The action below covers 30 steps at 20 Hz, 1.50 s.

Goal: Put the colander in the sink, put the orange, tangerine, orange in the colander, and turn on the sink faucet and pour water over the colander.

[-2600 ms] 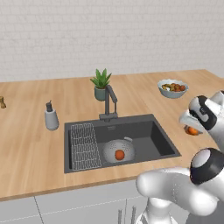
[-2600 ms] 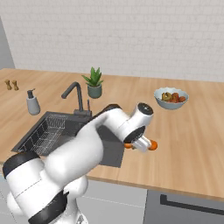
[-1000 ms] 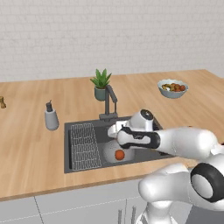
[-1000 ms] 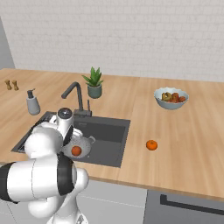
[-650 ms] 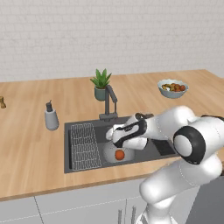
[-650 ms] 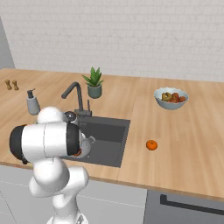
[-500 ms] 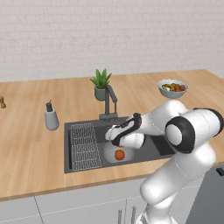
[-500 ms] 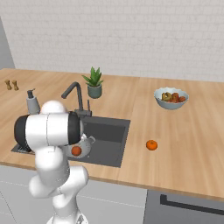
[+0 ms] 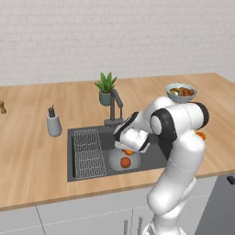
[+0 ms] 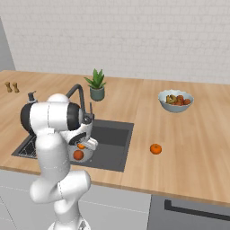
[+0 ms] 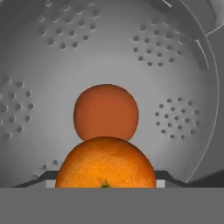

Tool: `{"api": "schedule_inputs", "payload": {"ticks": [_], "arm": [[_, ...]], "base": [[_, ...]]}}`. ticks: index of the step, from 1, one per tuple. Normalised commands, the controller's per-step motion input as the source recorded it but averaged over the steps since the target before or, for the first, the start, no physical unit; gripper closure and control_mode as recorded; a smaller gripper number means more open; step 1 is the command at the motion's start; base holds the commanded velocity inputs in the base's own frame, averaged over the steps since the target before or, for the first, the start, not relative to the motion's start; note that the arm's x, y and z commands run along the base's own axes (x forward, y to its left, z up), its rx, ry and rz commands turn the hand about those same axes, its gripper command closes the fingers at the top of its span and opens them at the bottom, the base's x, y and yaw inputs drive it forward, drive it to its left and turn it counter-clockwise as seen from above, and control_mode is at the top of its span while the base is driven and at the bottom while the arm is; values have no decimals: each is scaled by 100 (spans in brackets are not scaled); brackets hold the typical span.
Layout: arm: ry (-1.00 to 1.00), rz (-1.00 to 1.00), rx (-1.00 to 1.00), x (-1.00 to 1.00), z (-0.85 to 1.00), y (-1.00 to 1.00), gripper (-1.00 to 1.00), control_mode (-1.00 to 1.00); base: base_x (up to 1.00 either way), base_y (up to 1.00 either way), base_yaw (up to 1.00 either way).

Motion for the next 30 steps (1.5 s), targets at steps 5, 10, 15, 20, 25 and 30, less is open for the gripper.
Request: {"api": "schedule_inputs", "payload": {"ticks": [5, 10, 15, 20, 25, 30], "arm": [[0, 0, 0, 3, -42, -14, 100, -100], [0, 0, 0, 0, -26, -3, 100, -100], [0, 0, 0, 0, -14, -12, -100, -100], [-5, 0, 6, -27, 2, -35, -100, -100], [-1, 0, 0, -40, 25, -7, -100, -100], [-2, 0, -2, -52, 71, -8, -100, -100]], "base": [[0, 0, 0], [0, 0, 0], [0, 0, 0], [0, 0, 0], [0, 0, 0], [0, 0, 0]]}}
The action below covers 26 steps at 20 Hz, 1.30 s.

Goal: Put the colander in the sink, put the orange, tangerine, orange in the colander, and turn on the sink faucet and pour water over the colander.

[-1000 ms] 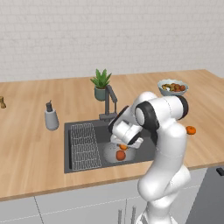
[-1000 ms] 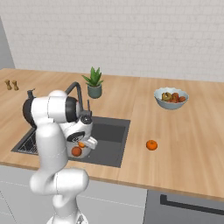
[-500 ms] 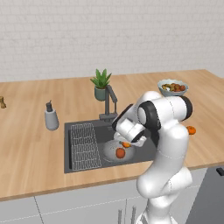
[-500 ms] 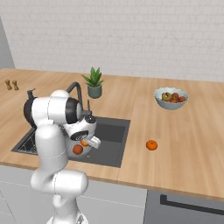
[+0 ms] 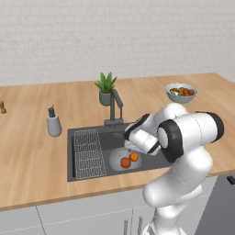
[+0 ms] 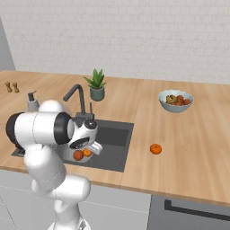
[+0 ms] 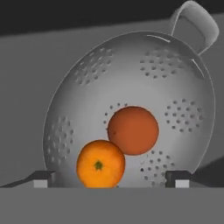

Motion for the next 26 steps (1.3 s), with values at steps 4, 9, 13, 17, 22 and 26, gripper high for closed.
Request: {"api": "schedule_inputs", "payload": {"ticks": [4, 9, 13, 17, 22, 26], "arm": [[-12, -3, 0, -34, 100, -26, -100, -100], [-4, -14, -3, -13, 100, -40, -100, -100], [5, -24, -19, 0, 100, -47, -100, -100], [26, -26, -34, 0, 93, -58, -100, -100], [24, -24, -21, 0, 36, -92, -100, -100], [30, -15, -4, -1, 1, -100, -100, -100]], "base": [[0, 0, 0], [0, 0, 0], [0, 0, 0], [0, 0, 0], [0, 0, 0], [0, 0, 0]]}}
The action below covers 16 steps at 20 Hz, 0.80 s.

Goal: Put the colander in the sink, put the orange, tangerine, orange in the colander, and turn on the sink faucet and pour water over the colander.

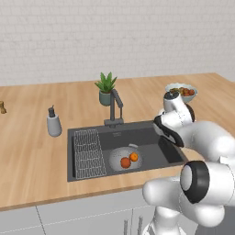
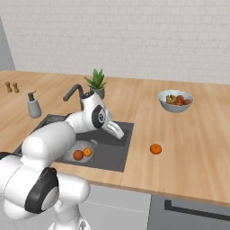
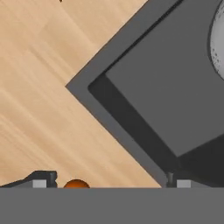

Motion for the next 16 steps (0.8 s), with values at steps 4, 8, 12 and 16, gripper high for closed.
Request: {"api": "schedule_inputs", "payload": {"ticks": [4, 8, 12, 16], "arm": [[15, -1, 1, -13, 0, -100, -100, -100], [0, 0, 14, -15, 0, -93, -100, -100], [0, 0, 10, -2, -6, -71, -100, -100], [0, 0, 2, 0, -15, -37, -100, -100]], "base": [[0, 0, 0], [0, 0, 0], [0, 0, 0], [0, 0, 0]]}}
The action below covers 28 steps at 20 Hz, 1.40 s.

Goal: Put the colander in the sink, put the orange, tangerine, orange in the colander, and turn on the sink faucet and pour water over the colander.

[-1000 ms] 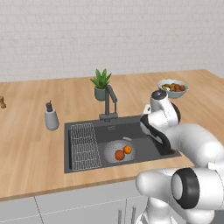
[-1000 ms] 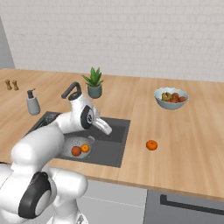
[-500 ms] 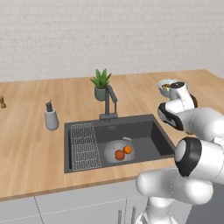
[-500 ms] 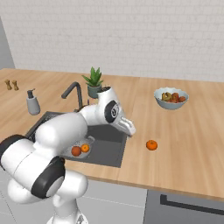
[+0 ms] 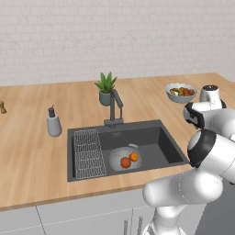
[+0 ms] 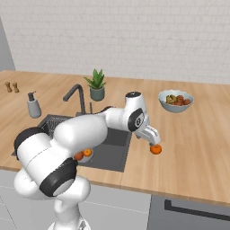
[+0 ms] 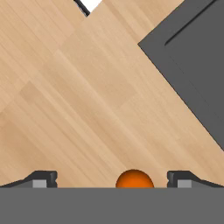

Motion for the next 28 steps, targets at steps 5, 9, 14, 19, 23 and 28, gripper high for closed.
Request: {"api": "schedule_inputs", "payload": {"ticks": [5, 9, 14, 19, 23, 28], "arm": [[0, 2, 0, 0, -25, -21, -100, -100], [0, 3, 0, 5, -29, -9, -100, -100], [0, 7, 0, 24, -29, -1, -100, -100], [0, 7, 0, 36, -26, -2, -100, -100], [0, 2, 0, 41, -26, -29, -100, -100], [0, 0, 0, 37, -28, -33, -100, -100]], "base": [[0, 0, 0], [0, 0, 0], [0, 0, 0], [0, 0, 0], [0, 0, 0], [0, 0, 0]]}}
